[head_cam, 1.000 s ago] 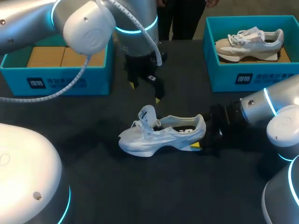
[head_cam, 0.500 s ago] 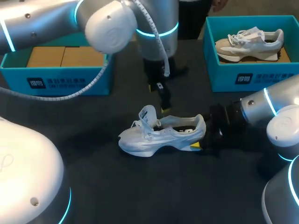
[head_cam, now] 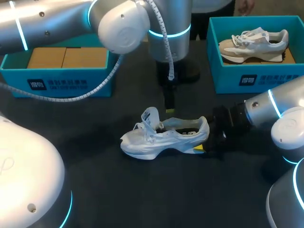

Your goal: Take the shoe out of the shoebox, open the shoe tongue, remove and reinsert the insole, then place the shoe into the shoebox

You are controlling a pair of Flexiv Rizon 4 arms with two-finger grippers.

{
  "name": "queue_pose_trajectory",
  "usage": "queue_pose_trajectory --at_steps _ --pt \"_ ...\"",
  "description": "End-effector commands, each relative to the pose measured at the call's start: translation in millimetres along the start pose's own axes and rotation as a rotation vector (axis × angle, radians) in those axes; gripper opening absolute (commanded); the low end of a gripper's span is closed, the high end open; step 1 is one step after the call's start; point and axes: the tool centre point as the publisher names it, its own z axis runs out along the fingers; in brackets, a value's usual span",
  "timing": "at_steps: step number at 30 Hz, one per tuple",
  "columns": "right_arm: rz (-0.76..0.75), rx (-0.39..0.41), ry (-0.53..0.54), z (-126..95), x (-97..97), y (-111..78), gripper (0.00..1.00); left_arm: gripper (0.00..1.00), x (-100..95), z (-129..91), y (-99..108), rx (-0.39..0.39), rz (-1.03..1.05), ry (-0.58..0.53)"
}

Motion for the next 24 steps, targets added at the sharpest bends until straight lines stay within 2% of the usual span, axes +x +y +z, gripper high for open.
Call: queue_pose_trajectory --at_steps 1,14,24 --pt "0.000 0.002 0.001 7 -0.4 -1.3 0.00 0.00 -0.3 0 -1 -0.001 0.000 0.001" --pt "0.000 0.002 0.001 7 -0.4 -1.3 0.00 0.00 -0.3 0 -1 -0.001 0.000 0.001" --pt "0.000 0.002 0.001 7 -0.4 -1.3 0.00 0.00 12.8 35 -15 0.012 0.057 0.074"
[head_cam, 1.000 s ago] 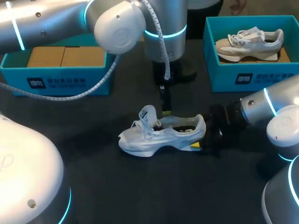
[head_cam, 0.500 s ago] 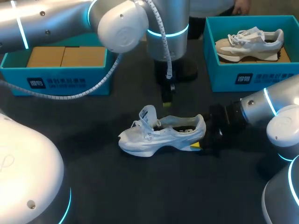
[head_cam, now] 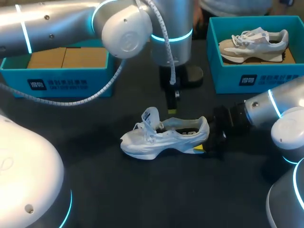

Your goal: Take the shoe out of the shoebox, open the shoe tongue, remove and reinsert the insole, then place the shoe into the shoebox

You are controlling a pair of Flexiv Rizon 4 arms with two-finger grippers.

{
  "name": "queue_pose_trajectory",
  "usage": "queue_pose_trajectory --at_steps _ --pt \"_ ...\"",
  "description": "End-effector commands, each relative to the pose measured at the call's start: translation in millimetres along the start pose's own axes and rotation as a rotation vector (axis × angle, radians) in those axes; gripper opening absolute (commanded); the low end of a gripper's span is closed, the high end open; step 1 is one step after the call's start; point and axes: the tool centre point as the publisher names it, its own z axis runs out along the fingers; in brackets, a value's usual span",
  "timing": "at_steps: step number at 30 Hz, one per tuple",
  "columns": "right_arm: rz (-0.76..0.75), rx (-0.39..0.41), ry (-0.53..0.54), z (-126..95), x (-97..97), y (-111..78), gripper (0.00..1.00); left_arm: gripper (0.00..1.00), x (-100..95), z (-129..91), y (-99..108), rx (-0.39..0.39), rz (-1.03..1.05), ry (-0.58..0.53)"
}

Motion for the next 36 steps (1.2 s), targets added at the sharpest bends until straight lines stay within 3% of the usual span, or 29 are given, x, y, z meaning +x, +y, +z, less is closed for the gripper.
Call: queue_pose_trajectory --at_steps 1,19,28,36 --pt "0.000 0.003 0.001 7 -0.4 -1.2 0.00 0.00 -0.2 20 -8 -0.005 0.019 0.022" --pt "0.000 0.003 0.001 7 -0.4 -1.2 0.00 0.00 4.6 68 -35 0.028 0.069 0.046" --pt "0.000 0.003 0.001 7 -0.4 -1.2 0.00 0.00 5.6 89 -39 0.029 0.082 0.045" --pt "0.000 0.003 0.001 7 -0.4 -1.2 0.00 0.00 13.2 95 -36 0.024 0.106 0.100"
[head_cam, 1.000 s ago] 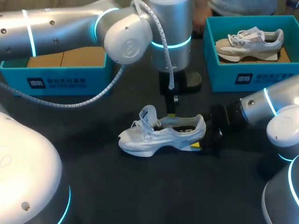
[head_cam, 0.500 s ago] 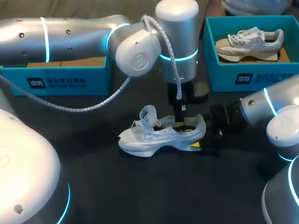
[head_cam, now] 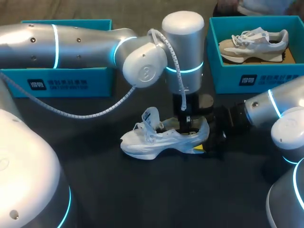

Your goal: Take the shoe out of the shoebox, open the shoe tongue, remove and reinsert the insole, then place the shoe into the shoebox

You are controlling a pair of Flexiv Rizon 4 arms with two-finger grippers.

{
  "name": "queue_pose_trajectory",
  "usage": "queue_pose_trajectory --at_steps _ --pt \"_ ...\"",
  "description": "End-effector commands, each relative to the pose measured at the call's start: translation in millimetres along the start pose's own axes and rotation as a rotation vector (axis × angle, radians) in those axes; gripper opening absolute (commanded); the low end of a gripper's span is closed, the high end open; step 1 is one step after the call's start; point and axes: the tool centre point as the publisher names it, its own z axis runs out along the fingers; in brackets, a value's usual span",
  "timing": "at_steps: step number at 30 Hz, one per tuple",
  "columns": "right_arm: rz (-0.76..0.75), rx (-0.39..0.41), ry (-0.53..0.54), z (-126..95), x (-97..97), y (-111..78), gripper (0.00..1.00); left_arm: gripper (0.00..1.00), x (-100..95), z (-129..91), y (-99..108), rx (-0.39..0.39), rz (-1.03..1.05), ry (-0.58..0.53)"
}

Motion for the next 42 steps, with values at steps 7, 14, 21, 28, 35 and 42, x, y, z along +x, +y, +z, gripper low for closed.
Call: queue_pose_trajectory --at_steps 7,14,21,28,35,42 --pt "0.000 0.003 0.001 7 -0.4 -1.3 0.00 0.00 5.5 8 3 0.018 0.021 0.034" --pt "0.000 0.003 0.001 7 -0.4 -1.3 0.00 0.34 8.1 10 6 0.014 0.034 0.044" --pt "0.000 0.003 0.001 7 -0.4 -1.3 0.00 0.45 6.2 19 8 -0.011 0.047 0.048" --pt "0.000 0.003 0.001 7 -0.4 -1.3 0.00 0.46 0.4 34 12 -0.037 0.071 0.022" --pt "0.000 0.003 0.001 7 -0.4 -1.3 0.00 0.41 -3.5 48 18 -0.024 0.091 -0.054" --pt "0.000 0.003 0.001 7 -0.4 -1.3 0.00 0.01 -8.0 59 23 -0.036 0.093 -0.100"
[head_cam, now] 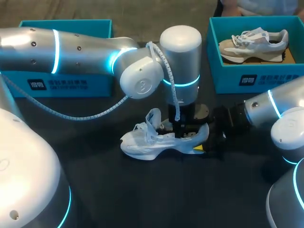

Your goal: Take the shoe out of the shoebox, open the shoe tongue, remove and reinsert the insole, then place the shoe into the shoebox

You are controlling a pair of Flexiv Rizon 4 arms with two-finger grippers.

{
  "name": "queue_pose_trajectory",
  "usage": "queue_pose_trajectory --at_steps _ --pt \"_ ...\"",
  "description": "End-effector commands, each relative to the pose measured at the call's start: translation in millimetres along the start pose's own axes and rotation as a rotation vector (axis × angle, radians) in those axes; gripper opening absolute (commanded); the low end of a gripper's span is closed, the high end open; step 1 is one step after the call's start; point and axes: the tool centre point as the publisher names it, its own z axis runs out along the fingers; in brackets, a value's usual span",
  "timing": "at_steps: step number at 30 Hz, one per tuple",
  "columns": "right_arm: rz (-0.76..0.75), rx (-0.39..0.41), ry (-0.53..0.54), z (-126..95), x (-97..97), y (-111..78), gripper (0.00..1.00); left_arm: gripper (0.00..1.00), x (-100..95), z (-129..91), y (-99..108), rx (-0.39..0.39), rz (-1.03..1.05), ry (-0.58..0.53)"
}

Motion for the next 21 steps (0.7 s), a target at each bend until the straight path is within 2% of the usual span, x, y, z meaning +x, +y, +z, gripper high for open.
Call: queue_pose_trajectory --at_steps 1,7,16,21 --pt "0.001 0.003 0.001 6 -0.6 -0.9 0.00 0.00 4.2 32 6 -0.012 0.002 -0.010" --pt "0.001 0.003 0.001 6 -0.6 -0.9 0.00 0.00 4.0 30 11 -0.041 0.011 -0.037" --pt "0.001 0.003 0.001 6 -0.6 -0.9 0.00 0.00 1.8 3 16 -0.037 0.010 -0.068" --pt "0.001 0.003 0.001 6 -0.6 -0.9 0.00 0.00 0.8 -10 17 -0.015 0.010 -0.048"
